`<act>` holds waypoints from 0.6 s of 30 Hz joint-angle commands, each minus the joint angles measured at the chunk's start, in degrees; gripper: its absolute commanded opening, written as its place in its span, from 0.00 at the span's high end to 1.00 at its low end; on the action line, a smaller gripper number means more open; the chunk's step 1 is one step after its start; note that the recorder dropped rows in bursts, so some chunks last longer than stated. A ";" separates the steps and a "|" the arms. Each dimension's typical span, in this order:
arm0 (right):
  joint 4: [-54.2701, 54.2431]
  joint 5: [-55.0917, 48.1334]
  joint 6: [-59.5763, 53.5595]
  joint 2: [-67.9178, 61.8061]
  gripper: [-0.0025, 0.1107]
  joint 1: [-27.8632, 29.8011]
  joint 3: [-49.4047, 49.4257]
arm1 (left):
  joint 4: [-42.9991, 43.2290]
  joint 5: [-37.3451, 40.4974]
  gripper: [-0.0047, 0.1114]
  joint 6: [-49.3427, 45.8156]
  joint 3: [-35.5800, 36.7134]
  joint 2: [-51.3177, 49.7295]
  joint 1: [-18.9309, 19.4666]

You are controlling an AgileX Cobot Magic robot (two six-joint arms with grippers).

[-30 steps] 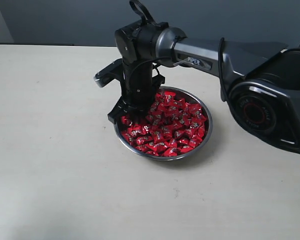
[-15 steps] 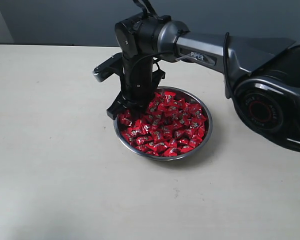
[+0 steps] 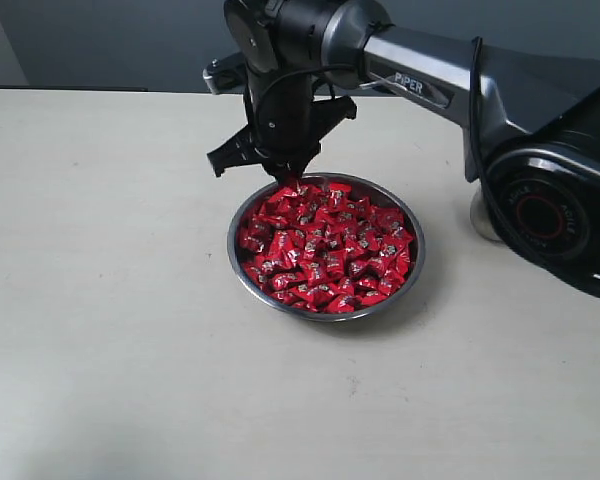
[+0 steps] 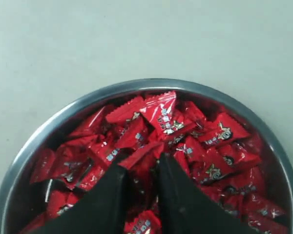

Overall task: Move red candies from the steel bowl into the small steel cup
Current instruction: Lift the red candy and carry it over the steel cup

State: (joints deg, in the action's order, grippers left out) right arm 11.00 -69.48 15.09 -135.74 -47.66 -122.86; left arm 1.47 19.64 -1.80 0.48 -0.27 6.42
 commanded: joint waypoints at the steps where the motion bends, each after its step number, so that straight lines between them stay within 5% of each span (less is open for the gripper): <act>1: -2.68 -0.49 6.83 0.70 0.99 0.28 -0.41 | 0.08 -0.50 0.96 0.11 -0.48 0.27 -0.24; 7: -3.05 -0.49 8.86 0.70 0.99 0.42 -0.41 | 0.08 -0.50 0.96 0.11 -0.48 0.27 -0.24; 13: -20.65 -0.49 3.32 1.41 0.99 4.34 -0.21 | 0.08 -0.50 0.96 0.11 -0.48 0.27 -0.24; 18: -19.86 -0.49 1.83 5.64 0.99 7.04 1.69 | 0.08 -0.50 0.96 0.11 -0.48 0.27 -0.24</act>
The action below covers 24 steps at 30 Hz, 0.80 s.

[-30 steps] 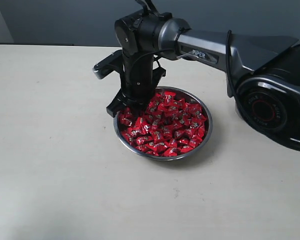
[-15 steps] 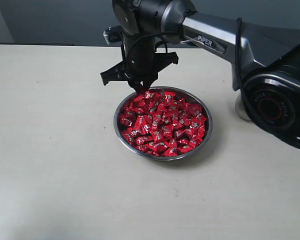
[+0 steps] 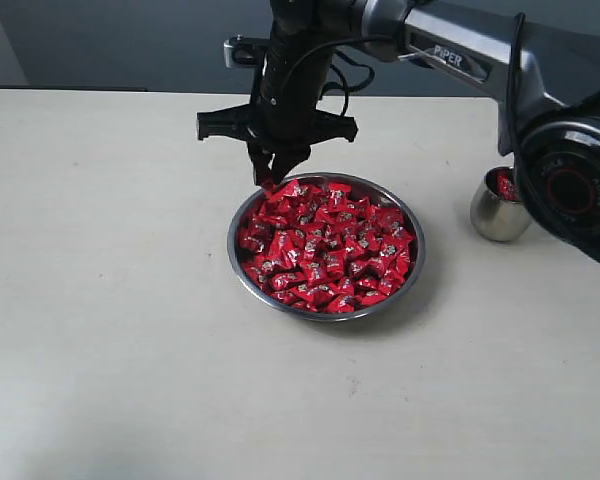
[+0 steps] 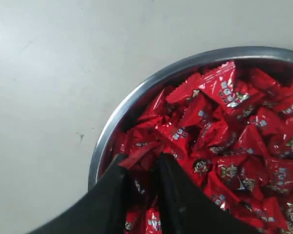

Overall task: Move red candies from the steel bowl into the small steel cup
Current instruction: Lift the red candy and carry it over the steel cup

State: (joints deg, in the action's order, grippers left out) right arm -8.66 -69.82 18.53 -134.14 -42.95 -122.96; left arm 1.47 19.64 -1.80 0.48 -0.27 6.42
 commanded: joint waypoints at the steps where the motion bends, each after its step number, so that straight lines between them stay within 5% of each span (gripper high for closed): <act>1: 0.03 -0.14 -2.15 5.06 0.99 3.03 2.91 | 0.08 -0.50 0.96 0.11 -0.48 0.27 -0.24; 14: 8.66 -0.14 -8.66 19.26 0.99 15.75 18.73 | 0.08 -0.50 0.96 0.11 -0.48 0.27 -0.24; 24: 8.66 -0.14 -14.37 21.27 0.99 25.99 19.98 | 0.08 -0.50 0.96 0.11 -0.48 0.27 -0.24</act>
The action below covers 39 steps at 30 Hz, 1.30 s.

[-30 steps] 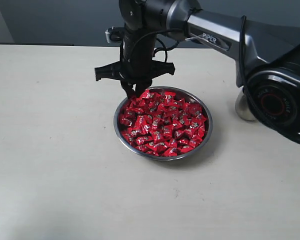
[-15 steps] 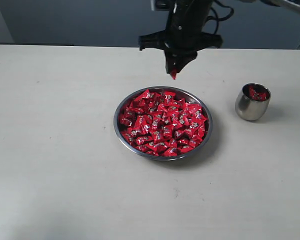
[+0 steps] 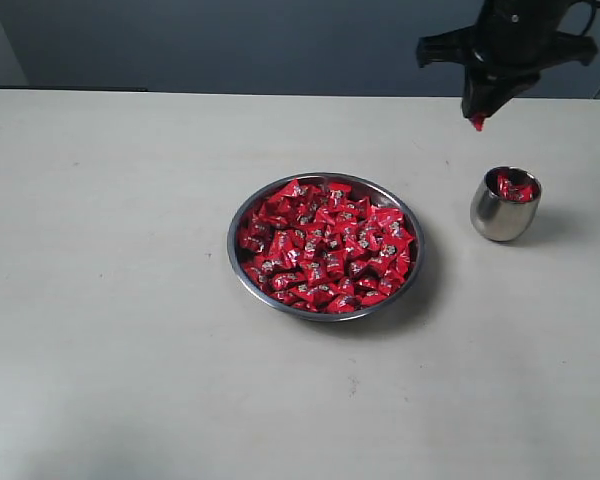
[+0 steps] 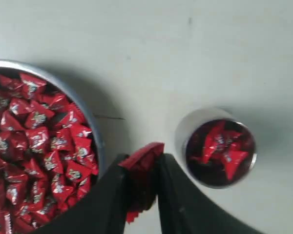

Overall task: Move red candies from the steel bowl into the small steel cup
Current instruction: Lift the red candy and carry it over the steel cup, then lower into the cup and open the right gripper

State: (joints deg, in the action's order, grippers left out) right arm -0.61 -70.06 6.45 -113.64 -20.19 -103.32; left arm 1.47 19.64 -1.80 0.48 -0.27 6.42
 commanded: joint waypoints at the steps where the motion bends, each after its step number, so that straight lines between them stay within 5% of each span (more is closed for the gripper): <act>1: 0.61 0.10 -2.74 0.77 0.99 3.81 0.34 | 0.08 -0.50 0.96 0.11 -0.48 0.27 -0.24; 7: 0.61 0.10 -5.07 -0.10 0.99 8.12 4.23 | 0.08 -0.50 0.96 0.11 -0.48 0.27 -0.24; 34: 1.62 3.72 -6.88 -3.59 0.99 8.14 8.38 | 0.08 -0.50 0.96 0.11 -0.48 0.27 -0.24; 39: 1.05 3.34 -8.18 -4.42 0.81 8.14 8.38 | 0.08 -0.50 0.96 0.11 -0.48 0.27 -0.24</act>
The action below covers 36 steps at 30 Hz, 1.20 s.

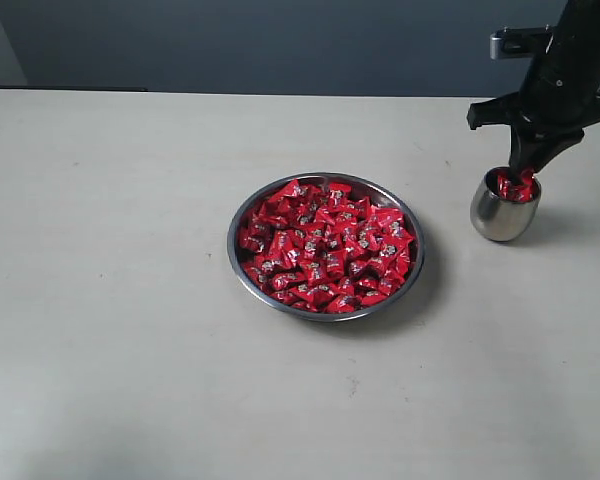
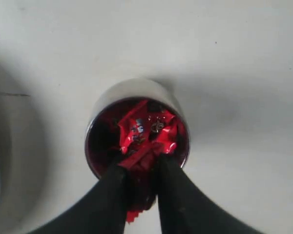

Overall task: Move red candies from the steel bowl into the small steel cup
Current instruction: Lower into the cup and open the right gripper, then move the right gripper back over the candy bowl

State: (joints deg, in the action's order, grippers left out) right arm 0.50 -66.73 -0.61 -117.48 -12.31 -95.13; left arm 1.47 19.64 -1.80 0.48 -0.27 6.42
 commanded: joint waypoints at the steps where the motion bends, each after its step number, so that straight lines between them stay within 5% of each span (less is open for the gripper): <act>1: -0.06 -0.08 -1.12 -0.58 0.77 0.26 0.19 | 0.08 -0.50 0.96 0.11 -0.48 0.27 -0.24; 4: 0.04 -0.44 -1.12 -0.82 0.70 0.26 0.19 | 0.08 -0.50 0.96 0.11 -0.48 0.27 -0.24; 18: -1.78 -0.68 -1.12 0.75 0.70 0.26 0.04 | 0.08 -0.50 0.96 0.11 -0.48 0.27 -0.24; 25: -23.45 -2.47 -8.40 3.08 0.70 -0.38 0.04 | 0.08 -0.50 0.96 0.11 -0.48 0.27 -0.24; 27: -30.51 -3.24 -11.83 2.96 0.70 -3.06 0.04 | 0.08 -0.50 0.96 0.11 -0.48 0.27 -0.24; 32: -24.28 3.98 -12.75 2.01 0.70 -16.75 -0.07 | 0.08 -0.50 0.96 0.11 -0.48 0.27 -0.24; 36: -22.65 4.27 -9.49 -3.97 0.70 -22.34 -4.92 | 0.08 -0.50 0.96 0.11 -0.48 0.27 -0.24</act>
State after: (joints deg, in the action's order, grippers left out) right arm -24.08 -63.10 -11.53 -118.83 -33.29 -97.74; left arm 1.47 19.64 -1.80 0.48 -0.27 6.42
